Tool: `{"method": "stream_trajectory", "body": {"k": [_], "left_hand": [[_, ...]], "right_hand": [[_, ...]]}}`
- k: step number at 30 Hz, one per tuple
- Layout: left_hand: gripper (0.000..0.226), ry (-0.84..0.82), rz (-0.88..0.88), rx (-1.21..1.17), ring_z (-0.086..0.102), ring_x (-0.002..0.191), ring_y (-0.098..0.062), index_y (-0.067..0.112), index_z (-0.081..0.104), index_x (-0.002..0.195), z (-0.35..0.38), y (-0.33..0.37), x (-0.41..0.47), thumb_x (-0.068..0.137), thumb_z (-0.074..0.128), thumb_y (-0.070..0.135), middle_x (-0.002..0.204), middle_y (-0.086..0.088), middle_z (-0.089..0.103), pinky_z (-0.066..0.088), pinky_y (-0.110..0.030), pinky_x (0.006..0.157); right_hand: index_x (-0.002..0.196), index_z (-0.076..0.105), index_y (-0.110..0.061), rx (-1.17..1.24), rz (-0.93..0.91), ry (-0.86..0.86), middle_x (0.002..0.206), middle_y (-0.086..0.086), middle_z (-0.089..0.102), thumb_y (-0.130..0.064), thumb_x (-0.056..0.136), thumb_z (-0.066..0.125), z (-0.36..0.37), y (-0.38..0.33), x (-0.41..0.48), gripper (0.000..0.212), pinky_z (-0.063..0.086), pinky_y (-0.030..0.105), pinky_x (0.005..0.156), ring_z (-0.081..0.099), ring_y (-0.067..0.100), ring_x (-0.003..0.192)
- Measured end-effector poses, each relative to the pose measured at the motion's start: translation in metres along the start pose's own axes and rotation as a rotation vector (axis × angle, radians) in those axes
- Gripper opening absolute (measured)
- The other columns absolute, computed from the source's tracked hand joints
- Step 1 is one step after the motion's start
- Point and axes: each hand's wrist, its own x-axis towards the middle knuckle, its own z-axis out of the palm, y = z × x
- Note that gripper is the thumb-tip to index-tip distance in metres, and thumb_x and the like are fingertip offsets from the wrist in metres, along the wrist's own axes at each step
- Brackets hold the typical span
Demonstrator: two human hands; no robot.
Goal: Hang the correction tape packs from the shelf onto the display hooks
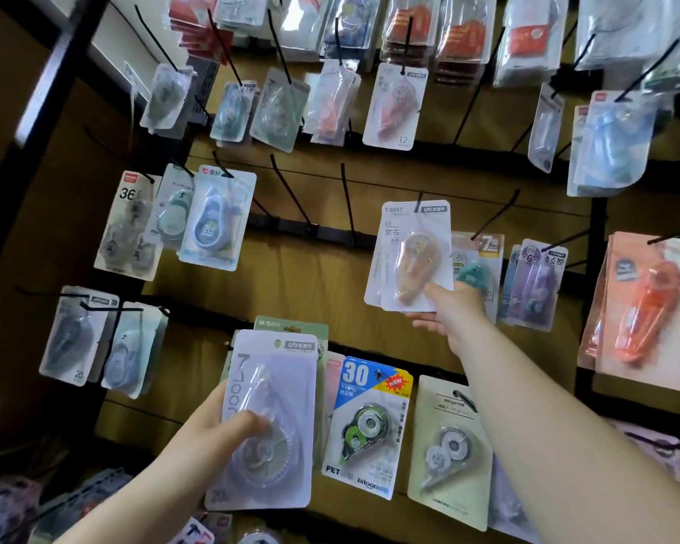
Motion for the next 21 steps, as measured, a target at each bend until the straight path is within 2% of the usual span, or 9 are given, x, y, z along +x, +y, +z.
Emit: {"method": "stream_trajectory", "body": {"k": [3, 6, 8, 10, 13, 15, 17, 19, 21], "left_hand": [[0.071, -0.002, 0.001, 0.005, 0.058, 0.097, -0.024, 0.013, 0.048, 0.125, -0.006, -0.001, 0.006, 0.056, 0.060, 0.022, 0.106, -0.007, 0.062, 0.046, -0.039, 0.086], [0.048, -0.022, -0.016, -0.023, 0.061, 0.087, -0.022, 0.018, 0.055, 0.108, -0.010, 0.001, 0.008, 0.061, 0.067, 0.018, 0.088, -0.004, 0.067, 0.049, -0.034, 0.071], [0.041, -0.035, -0.026, -0.042, 0.064, 0.084, -0.025, 0.025, 0.058, 0.096, -0.013, 0.002, 0.008, 0.055, 0.064, 0.020, 0.075, -0.001, 0.072, 0.051, -0.035, 0.069], [0.047, -0.051, -0.019, -0.048, 0.066, 0.084, -0.028, 0.026, 0.060, 0.092, -0.015, 0.001, 0.009, 0.046, 0.066, 0.021, 0.075, 0.000, 0.073, 0.053, -0.040, 0.074], [0.047, -0.059, -0.006, -0.063, 0.068, 0.084, -0.031, 0.026, 0.061, 0.092, -0.015, -0.001, 0.011, 0.046, 0.066, 0.021, 0.082, -0.007, 0.073, 0.053, -0.043, 0.077], [0.040, -0.057, 0.005, -0.066, 0.068, 0.081, -0.028, 0.027, 0.060, 0.092, -0.013, -0.002, 0.010, 0.053, 0.061, 0.020, 0.081, -0.006, 0.072, 0.054, -0.038, 0.071], [0.040, -0.054, 0.000, -0.084, 0.068, 0.085, -0.028, 0.027, 0.059, 0.094, -0.011, -0.002, 0.009, 0.055, 0.060, 0.020, 0.085, -0.006, 0.072, 0.054, -0.040, 0.074], [0.038, -0.047, 0.003, -0.108, 0.068, 0.085, -0.027, 0.027, 0.059, 0.094, -0.008, -0.002, 0.006, 0.056, 0.059, 0.020, 0.088, -0.006, 0.071, 0.054, -0.038, 0.071], [0.037, -0.043, 0.018, -0.126, 0.069, 0.080, -0.023, 0.028, 0.058, 0.092, -0.006, -0.002, 0.004, 0.056, 0.059, 0.021, 0.085, -0.002, 0.072, 0.053, -0.032, 0.063]], "right_hand": [[0.124, 0.045, -0.003, -0.013, 0.046, 0.024, 0.121, 0.022, 0.059, -0.012, 0.095, 0.045, 0.007, 0.005, 0.013, 0.031, 0.051, 0.021, 0.040, 0.065, 0.036, 0.099], [0.125, 0.044, -0.003, -0.021, 0.084, 0.041, 0.124, 0.021, 0.057, -0.009, 0.094, 0.046, 0.014, 0.010, 0.026, 0.032, 0.053, 0.034, 0.066, 0.064, 0.037, 0.103], [0.127, 0.042, -0.003, -0.022, 0.110, 0.049, 0.127, 0.021, 0.055, -0.008, 0.095, 0.044, 0.017, 0.013, 0.034, 0.033, 0.050, 0.037, 0.072, 0.063, 0.038, 0.105], [0.129, 0.039, -0.003, -0.018, 0.130, 0.056, 0.130, 0.022, 0.052, -0.008, 0.095, 0.043, 0.018, 0.017, 0.039, 0.035, 0.051, 0.036, 0.071, 0.061, 0.038, 0.108], [0.135, 0.034, -0.002, -0.059, 0.118, 0.081, 0.130, 0.020, 0.051, -0.013, 0.095, 0.044, 0.018, 0.021, 0.040, 0.042, 0.052, 0.028, 0.050, 0.064, 0.035, 0.101], [0.136, 0.031, -0.004, -0.170, 0.046, 0.147, 0.132, 0.017, 0.049, -0.016, 0.094, 0.046, 0.018, 0.023, 0.039, 0.047, 0.051, 0.030, 0.055, 0.061, 0.031, 0.094], [0.134, 0.031, -0.005, -0.378, -0.086, 0.219, 0.136, 0.015, 0.044, -0.019, 0.092, 0.048, 0.017, 0.022, 0.030, 0.048, 0.051, 0.038, 0.075, 0.053, 0.032, 0.108], [0.135, 0.030, -0.007, -0.655, -0.275, 0.262, 0.142, 0.015, 0.035, -0.021, 0.091, 0.051, 0.015, 0.023, 0.014, 0.051, 0.040, 0.038, 0.095, 0.040, 0.032, 0.126], [0.132, 0.036, -0.007, -0.791, -0.535, 0.301, 0.141, 0.014, 0.035, -0.020, 0.089, 0.052, 0.014, 0.026, -0.009, 0.048, 0.032, 0.033, 0.101, 0.034, 0.029, 0.129]]}}
